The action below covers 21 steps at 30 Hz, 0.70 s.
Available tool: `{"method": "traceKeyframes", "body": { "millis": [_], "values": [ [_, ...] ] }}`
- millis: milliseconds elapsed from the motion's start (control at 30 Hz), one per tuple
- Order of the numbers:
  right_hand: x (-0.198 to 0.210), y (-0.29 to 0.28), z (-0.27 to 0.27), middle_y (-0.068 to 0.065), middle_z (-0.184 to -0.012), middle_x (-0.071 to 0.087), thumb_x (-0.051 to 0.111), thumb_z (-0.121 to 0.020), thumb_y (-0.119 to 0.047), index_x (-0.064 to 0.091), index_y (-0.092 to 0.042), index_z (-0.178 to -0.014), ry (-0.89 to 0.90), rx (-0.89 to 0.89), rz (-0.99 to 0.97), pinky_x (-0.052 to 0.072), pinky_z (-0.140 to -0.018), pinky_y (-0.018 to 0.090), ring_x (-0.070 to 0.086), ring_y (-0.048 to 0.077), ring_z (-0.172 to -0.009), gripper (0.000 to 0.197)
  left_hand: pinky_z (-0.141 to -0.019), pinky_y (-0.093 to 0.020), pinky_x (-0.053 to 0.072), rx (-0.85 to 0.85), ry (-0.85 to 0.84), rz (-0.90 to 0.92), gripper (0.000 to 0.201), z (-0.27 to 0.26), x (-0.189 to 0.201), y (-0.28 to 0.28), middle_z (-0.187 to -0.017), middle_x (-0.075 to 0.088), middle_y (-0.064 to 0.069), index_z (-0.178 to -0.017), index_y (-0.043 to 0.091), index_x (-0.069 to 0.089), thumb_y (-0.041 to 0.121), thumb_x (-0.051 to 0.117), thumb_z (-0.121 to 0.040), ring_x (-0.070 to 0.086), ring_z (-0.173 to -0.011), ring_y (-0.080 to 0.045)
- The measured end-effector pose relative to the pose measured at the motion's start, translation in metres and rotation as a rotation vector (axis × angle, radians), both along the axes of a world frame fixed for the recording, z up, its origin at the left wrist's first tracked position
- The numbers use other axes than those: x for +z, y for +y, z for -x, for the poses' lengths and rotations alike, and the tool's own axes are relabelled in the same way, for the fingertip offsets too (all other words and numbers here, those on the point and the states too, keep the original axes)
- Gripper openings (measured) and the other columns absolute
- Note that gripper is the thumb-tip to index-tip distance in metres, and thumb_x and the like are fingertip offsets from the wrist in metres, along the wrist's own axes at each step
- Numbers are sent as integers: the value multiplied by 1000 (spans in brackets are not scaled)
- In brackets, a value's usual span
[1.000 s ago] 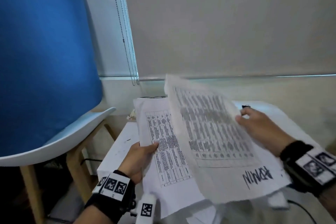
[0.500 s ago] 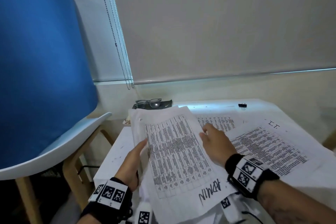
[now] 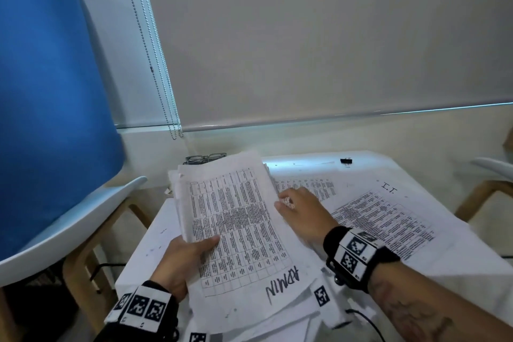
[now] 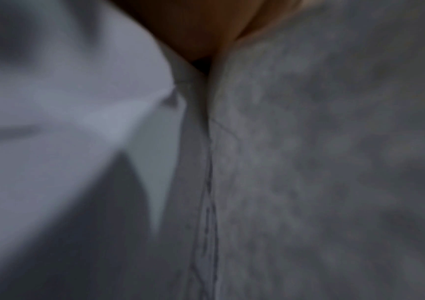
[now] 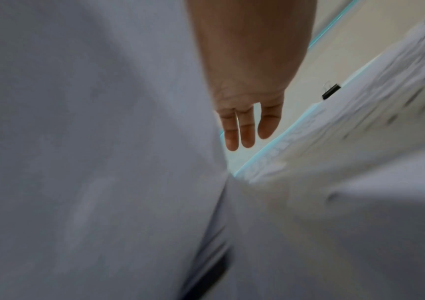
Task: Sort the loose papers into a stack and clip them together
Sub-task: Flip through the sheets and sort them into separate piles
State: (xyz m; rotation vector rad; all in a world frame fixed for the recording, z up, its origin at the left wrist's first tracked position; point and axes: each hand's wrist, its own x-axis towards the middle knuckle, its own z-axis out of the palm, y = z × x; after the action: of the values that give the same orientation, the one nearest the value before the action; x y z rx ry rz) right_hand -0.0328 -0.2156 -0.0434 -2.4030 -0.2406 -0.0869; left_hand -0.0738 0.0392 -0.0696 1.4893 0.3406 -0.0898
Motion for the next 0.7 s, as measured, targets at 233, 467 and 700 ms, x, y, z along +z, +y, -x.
{"method": "traceKeyframes", "body": {
  "millis": [233,467,700],
  "values": [
    [26,-88,-16,3,-146,46,69,-90,-23,54,-22,-132,253,-6,212,43,-103,36,49,21,-125,45,-74,-51,61,-6,22,-124,16,-4,4,9,-87,78,-24,-102,-8,68,-1,67,-88,75,-76,-40],
    [41,-98,-41,-1,-157,36,93,-55,-42,38,-41,-146,393,36,546,48,-103,48,52,28,-128,106,-61,-47,62,-15,66,-172,17,-8,-3,10,-80,78,-23,-102,-6,65,2,70,-88,75,-73,-42],
    [46,-88,-57,0,-123,65,88,-66,-43,52,-25,-121,422,124,716,50,-84,32,59,19,-91,68,-78,-71,53,42,59,-169,21,-15,-13,12,-96,68,-41,-95,-7,71,2,80,-78,66,-92,-60]
  ]
}}
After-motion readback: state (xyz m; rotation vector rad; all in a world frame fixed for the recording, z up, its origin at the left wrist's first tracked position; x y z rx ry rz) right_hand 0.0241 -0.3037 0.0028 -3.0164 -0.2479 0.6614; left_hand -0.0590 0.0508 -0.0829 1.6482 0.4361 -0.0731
